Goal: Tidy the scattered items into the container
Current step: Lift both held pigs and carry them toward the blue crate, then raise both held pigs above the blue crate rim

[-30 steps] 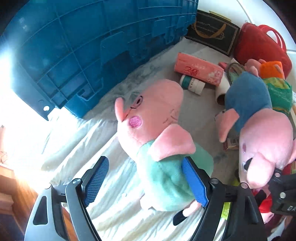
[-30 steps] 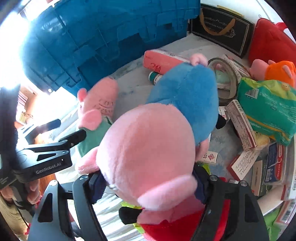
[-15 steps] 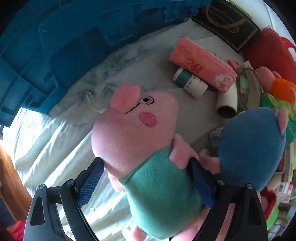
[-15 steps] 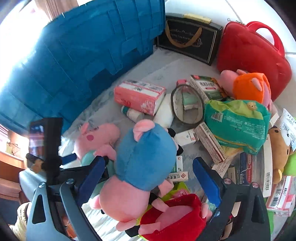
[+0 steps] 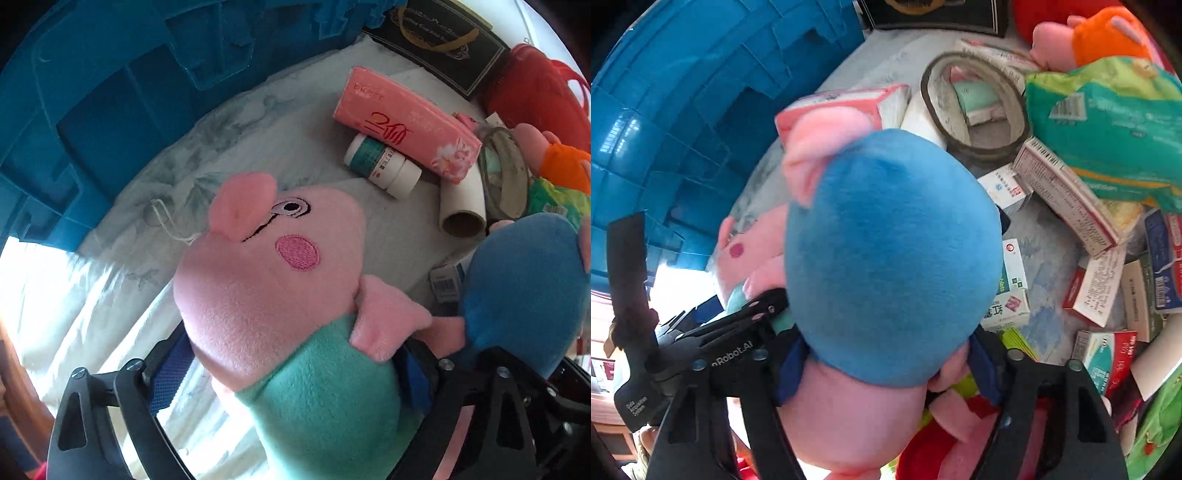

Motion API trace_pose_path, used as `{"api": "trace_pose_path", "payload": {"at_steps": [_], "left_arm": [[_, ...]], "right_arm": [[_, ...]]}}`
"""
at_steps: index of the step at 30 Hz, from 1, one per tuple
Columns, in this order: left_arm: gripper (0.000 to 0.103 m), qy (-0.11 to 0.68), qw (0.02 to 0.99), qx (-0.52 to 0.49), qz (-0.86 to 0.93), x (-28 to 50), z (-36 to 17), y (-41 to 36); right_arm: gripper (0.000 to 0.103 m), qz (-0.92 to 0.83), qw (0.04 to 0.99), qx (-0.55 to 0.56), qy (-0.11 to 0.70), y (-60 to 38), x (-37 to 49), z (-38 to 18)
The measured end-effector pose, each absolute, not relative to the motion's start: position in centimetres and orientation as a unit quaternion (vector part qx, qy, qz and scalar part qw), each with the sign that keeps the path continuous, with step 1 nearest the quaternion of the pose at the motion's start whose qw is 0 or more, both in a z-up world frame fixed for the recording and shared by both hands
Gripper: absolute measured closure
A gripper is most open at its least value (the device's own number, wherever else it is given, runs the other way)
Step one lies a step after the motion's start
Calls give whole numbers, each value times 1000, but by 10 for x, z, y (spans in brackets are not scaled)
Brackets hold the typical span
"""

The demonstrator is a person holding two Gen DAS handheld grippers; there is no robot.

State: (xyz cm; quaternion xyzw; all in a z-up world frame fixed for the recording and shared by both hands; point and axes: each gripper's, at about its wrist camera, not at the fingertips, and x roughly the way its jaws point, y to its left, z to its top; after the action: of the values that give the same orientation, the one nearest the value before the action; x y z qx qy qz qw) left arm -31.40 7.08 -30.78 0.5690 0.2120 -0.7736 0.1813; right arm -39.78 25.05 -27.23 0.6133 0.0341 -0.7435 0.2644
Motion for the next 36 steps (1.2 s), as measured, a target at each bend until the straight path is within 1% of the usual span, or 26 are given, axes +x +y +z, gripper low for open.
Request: {"api": "trace_pose_path", "payload": {"at_steps": [2,5,8,19,32,36], "left_arm": [[21,211,168,564,-780,-307,-301,71],[23,204,155,560,-788,-295,-292,75],[24,175,153,541,-809,-284,-275,84],[24,86,174,427,-883,-267,-187,115],[24,60,183,324,-926,-229,-88,132],[24,62,171,307,-934,-223,-64,127]], "right_arm": [[32,-749,264,607,33,254,-395,-265],[33,-754,266,600,18,263,-394,-258],[33,-764,276,583,10,270,-388,-244],[33,-831,290,475,19,292,-356,-158],[33,-889,290,351,42,317,-302,-51],[33,-901,280,327,48,298,-292,-27]]}}
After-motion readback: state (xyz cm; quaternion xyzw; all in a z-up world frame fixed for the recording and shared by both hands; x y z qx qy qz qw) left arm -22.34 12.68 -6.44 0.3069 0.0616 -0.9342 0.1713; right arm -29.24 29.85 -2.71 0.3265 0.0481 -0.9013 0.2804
